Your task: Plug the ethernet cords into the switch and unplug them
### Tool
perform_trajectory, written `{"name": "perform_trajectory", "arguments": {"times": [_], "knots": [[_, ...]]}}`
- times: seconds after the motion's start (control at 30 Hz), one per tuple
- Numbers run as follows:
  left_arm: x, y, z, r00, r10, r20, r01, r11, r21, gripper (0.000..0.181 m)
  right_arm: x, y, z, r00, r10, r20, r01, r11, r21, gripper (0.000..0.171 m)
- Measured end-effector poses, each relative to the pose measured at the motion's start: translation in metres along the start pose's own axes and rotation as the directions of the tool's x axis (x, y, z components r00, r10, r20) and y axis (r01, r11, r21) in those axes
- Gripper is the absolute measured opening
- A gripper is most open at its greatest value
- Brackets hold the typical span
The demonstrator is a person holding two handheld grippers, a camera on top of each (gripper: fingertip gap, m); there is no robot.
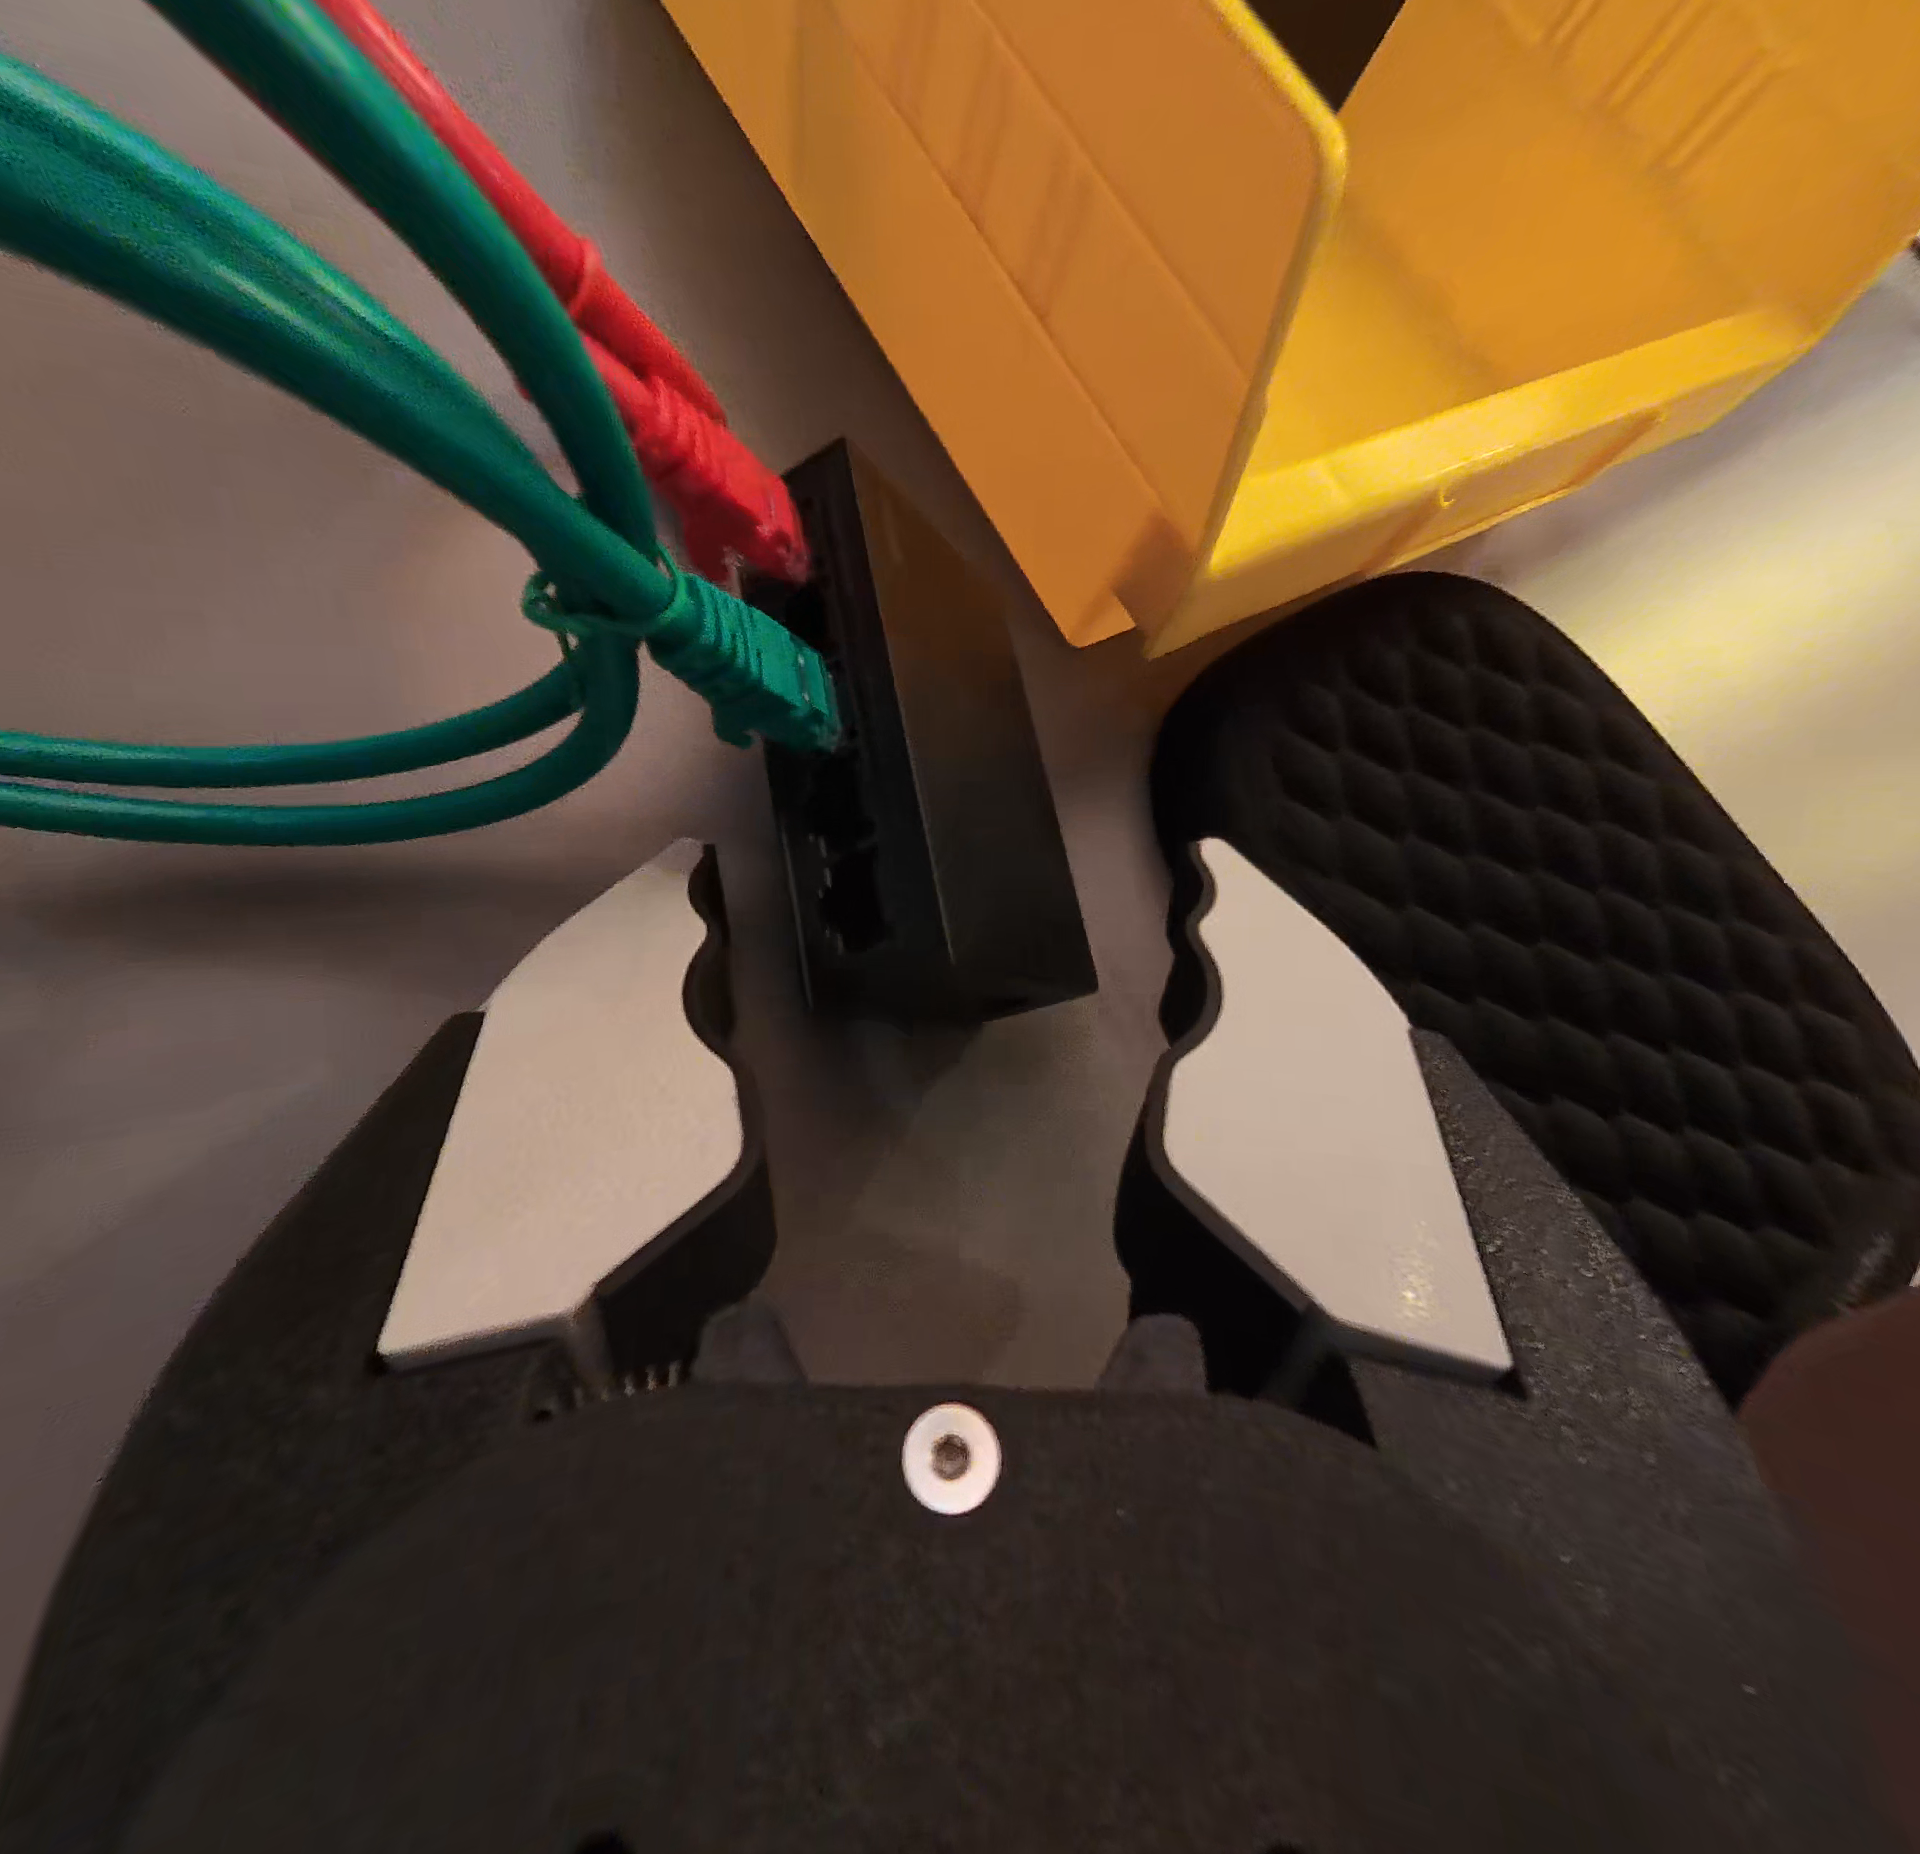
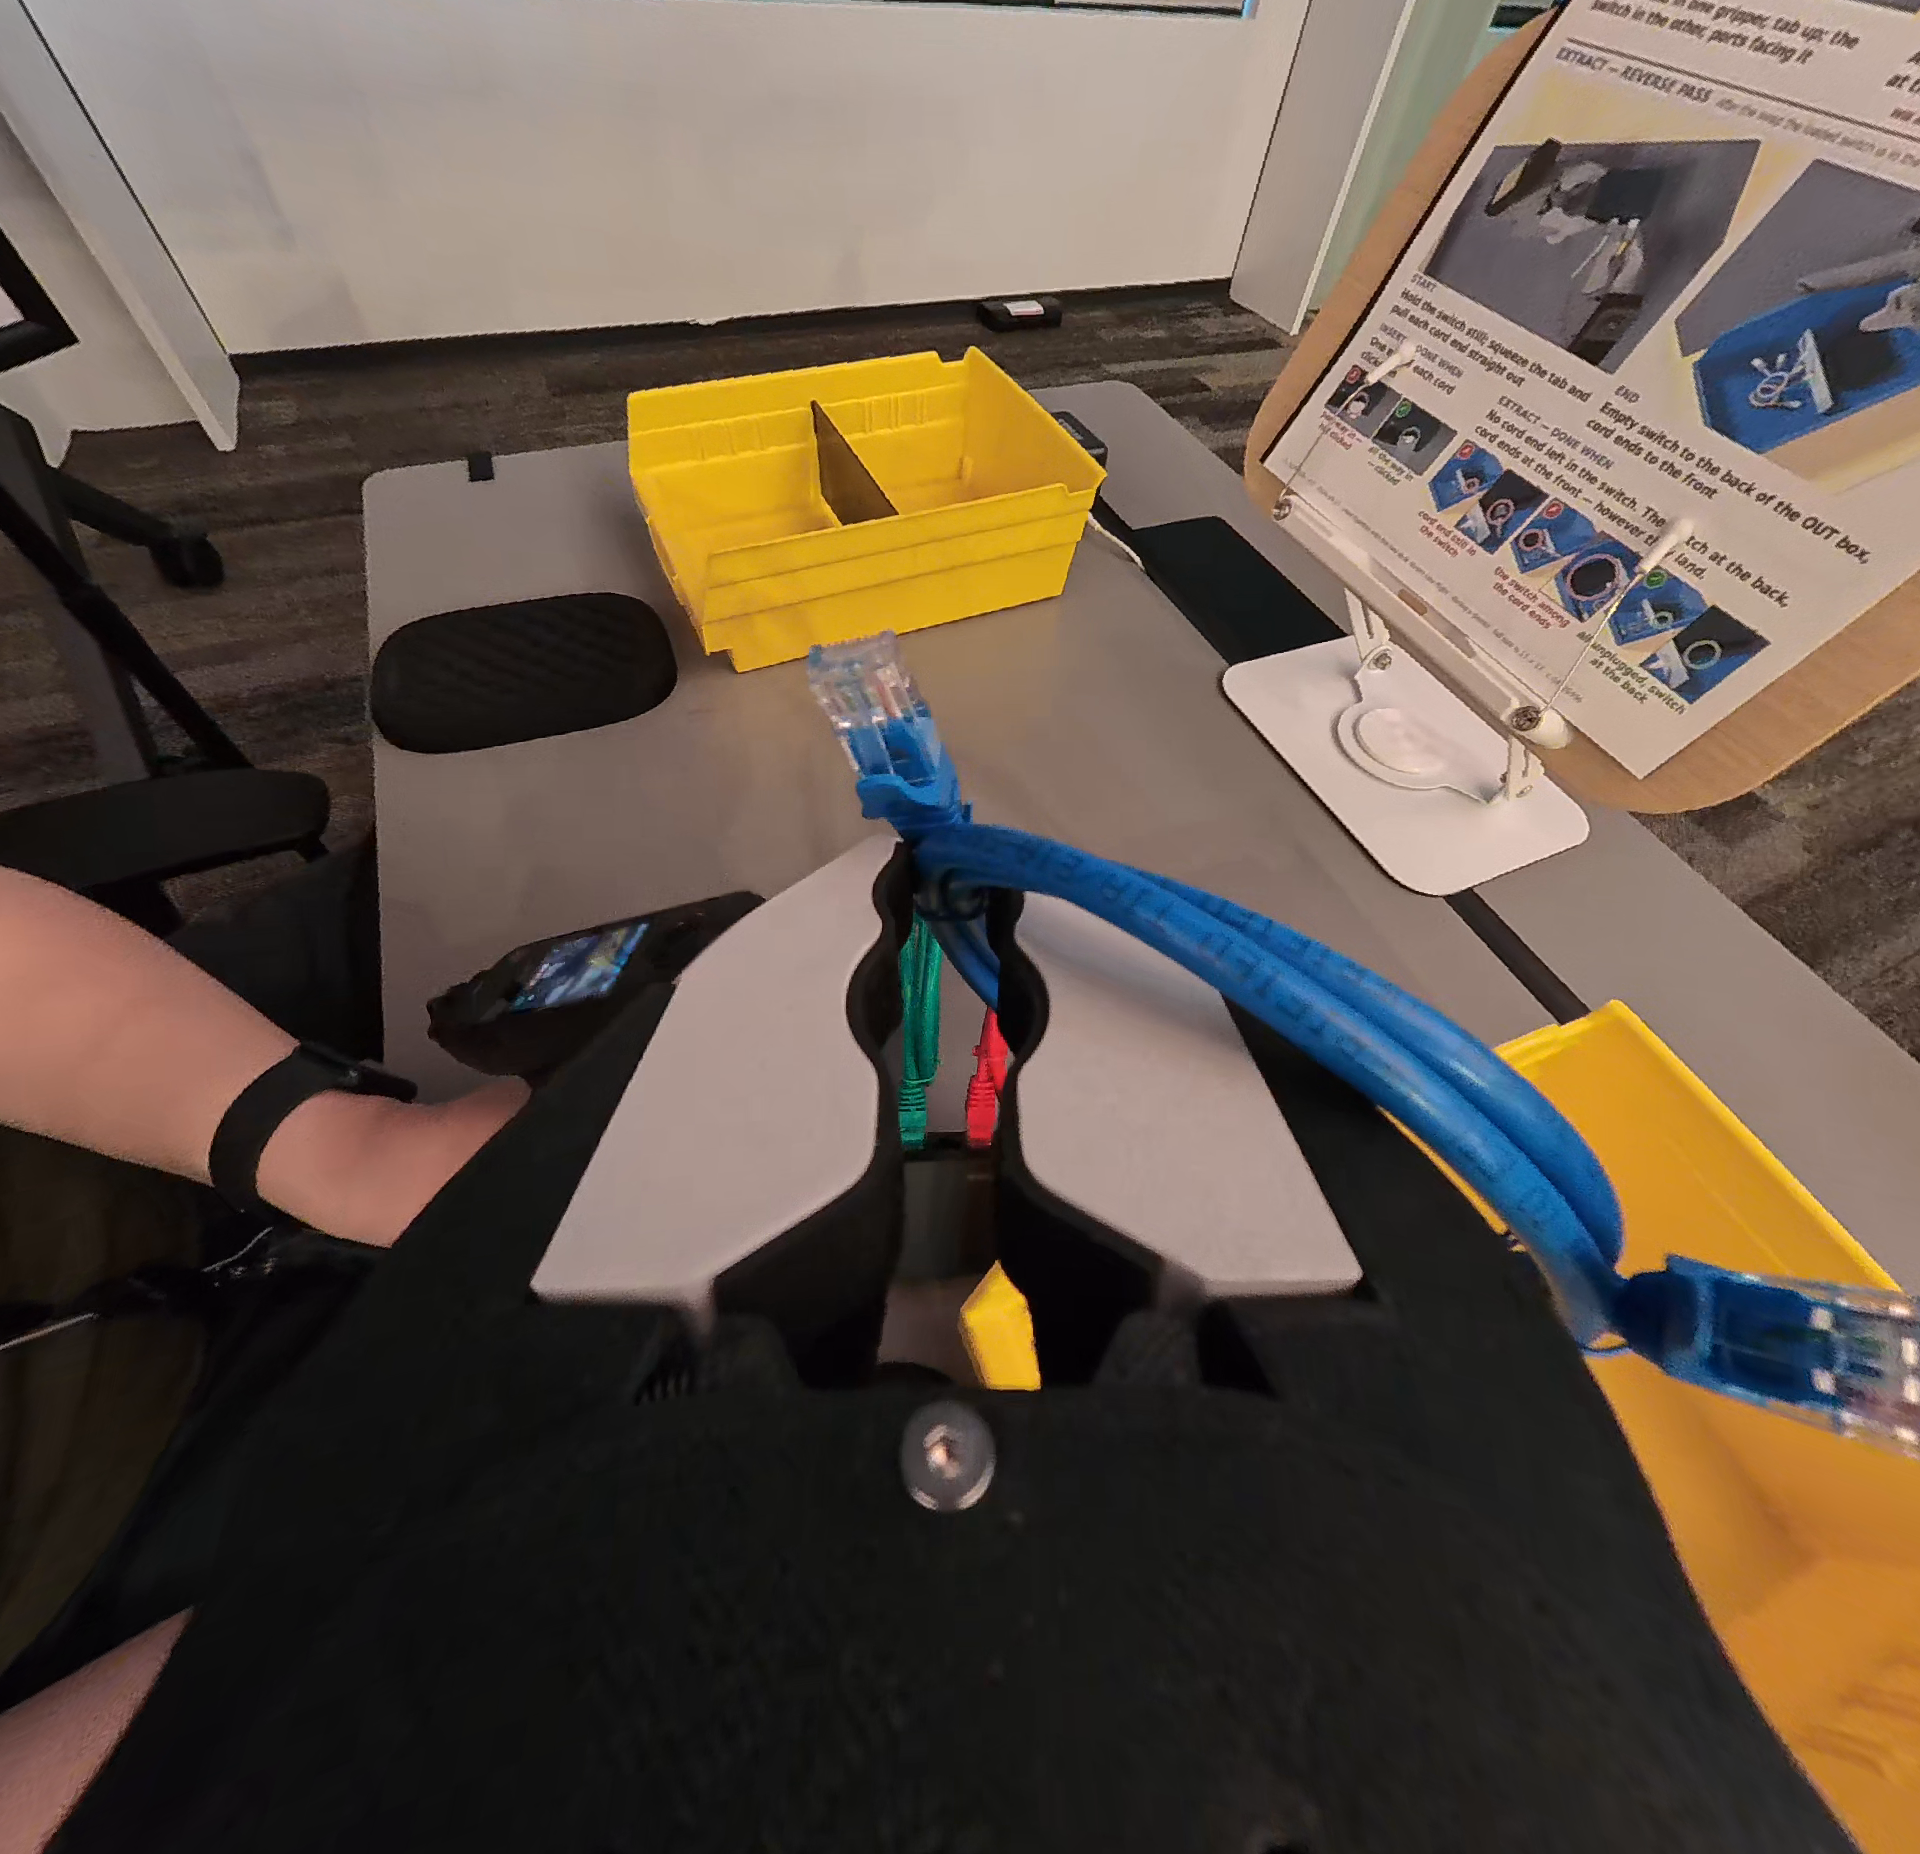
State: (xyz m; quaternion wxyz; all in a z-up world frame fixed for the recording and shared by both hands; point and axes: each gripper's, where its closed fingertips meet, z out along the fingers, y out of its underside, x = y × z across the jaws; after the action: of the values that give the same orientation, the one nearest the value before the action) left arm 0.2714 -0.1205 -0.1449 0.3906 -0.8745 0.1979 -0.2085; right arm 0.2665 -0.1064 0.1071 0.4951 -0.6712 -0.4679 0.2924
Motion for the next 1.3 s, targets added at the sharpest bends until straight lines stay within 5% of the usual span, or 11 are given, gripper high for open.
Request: {"name": "perform_trajectory", "arguments": {"times": [0.07,0.23,0.43,0.67,0.93,1.1,1.3], "knots": [[-0.001,-0.001,0.002,1.0,0.001,0.017,-0.001,1.0,-0.002,0.08,-0.002,0.0,-0.003,1.0,-0.006,0.008,0.006,1.0,0.009,0.014],[-0.001,-0.004,0.003,0.999,-0.022,-0.036,0.022,1.0,0.002,0.041,-0.003,0.002,-0.011,1.0,-0.011,0.006,0.011,1.0,0.018,0.014],[-0.025,-0.004,-0.006,0.991,0.044,-0.129,-0.05,0.998,-0.043,0.039,0.001,0.004,-0.019,1.0,-0.001,-0.002,0.001,0.999,0.034,0.014],[-0.127,-0.005,-0.044,0.969,0.242,0.055,-0.236,0.967,-0.097,0.038,0.009,0.006,-0.023,1.0,0.021,-0.015,-0.02,0.998,0.055,0.014],[-0.179,0.0,-0.068,0.775,0.576,0.258,-0.528,0.816,-0.234,0.037,0.012,0.008,-0.01,0.999,0.025,-0.039,-0.025,1.0,0.001,0.014],[-0.178,-0.003,-0.063,0.757,0.574,0.313,-0.555,0.817,-0.157,0.045,0.012,0.011,-0.006,0.998,0.018,-0.053,-0.02,0.999,-0.03,0.014],[-0.175,-0.01,-0.057,0.871,0.429,0.239,-0.436,0.9,-0.026,0.044,0.012,0.012,-0.008,0.998,0.022,-0.055,-0.023,0.999,-0.031,0.014]]}}
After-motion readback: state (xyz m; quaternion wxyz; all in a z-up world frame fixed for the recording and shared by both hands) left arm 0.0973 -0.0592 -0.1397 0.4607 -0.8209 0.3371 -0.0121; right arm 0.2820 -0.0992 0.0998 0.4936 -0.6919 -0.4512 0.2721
